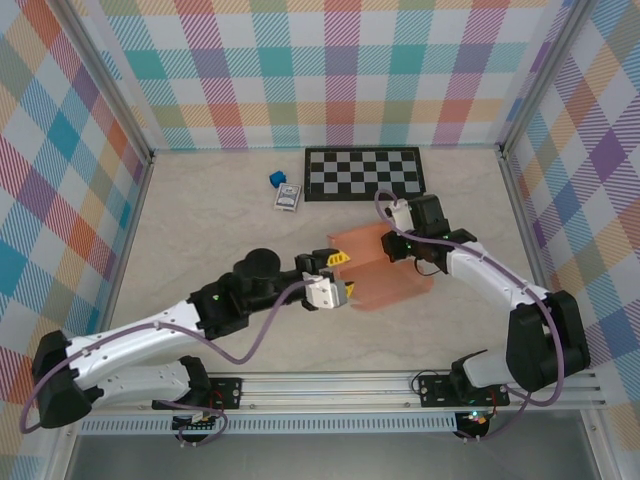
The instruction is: Fold the paper box
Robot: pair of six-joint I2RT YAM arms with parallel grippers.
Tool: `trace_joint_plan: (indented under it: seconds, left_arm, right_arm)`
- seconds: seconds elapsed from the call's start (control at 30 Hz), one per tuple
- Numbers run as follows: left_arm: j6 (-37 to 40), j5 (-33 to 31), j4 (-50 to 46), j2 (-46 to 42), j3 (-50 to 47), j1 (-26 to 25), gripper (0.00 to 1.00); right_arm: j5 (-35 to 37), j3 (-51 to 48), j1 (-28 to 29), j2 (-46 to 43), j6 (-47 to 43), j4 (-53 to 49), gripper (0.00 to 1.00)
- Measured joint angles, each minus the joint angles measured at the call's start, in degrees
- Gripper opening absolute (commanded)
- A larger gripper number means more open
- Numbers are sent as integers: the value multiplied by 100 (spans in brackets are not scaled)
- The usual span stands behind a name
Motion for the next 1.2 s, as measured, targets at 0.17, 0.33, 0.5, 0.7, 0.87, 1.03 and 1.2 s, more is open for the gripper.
trace_joint_plan:
  seconds: [0.17,0.33,0.5,0.7,0.87,1.03,1.2]
  left_arm:
    - [-334,-44,208,-557,20,398,68]
    - [-1497,-514,227,-407,227,981,81]
    - [-3620,-872,-79,514,739,1794,81]
    - [-5023,-197,-372,1467,876,2044,80]
    - [-5327,243,-402,1716,568,2055,79]
    - [-5383,474,-601,1864,435,2090,79]
    - [-5401,496,-944,2074,435,2284,78]
  right_arm:
    - [-540,4,-48,-61,-1259,341,8]
    - [-1690,-138,-44,-514,-2830,667,6]
    - [-2487,-164,170,-800,-4360,614,1]
    - [-2557,-179,577,-566,-5191,748,0]
    - [-2441,-472,726,-17,-5274,1460,0]
    - [-2046,-1226,780,568,-4483,2885,0]
    - [-883,-1416,1416,964,-3130,4079,0]
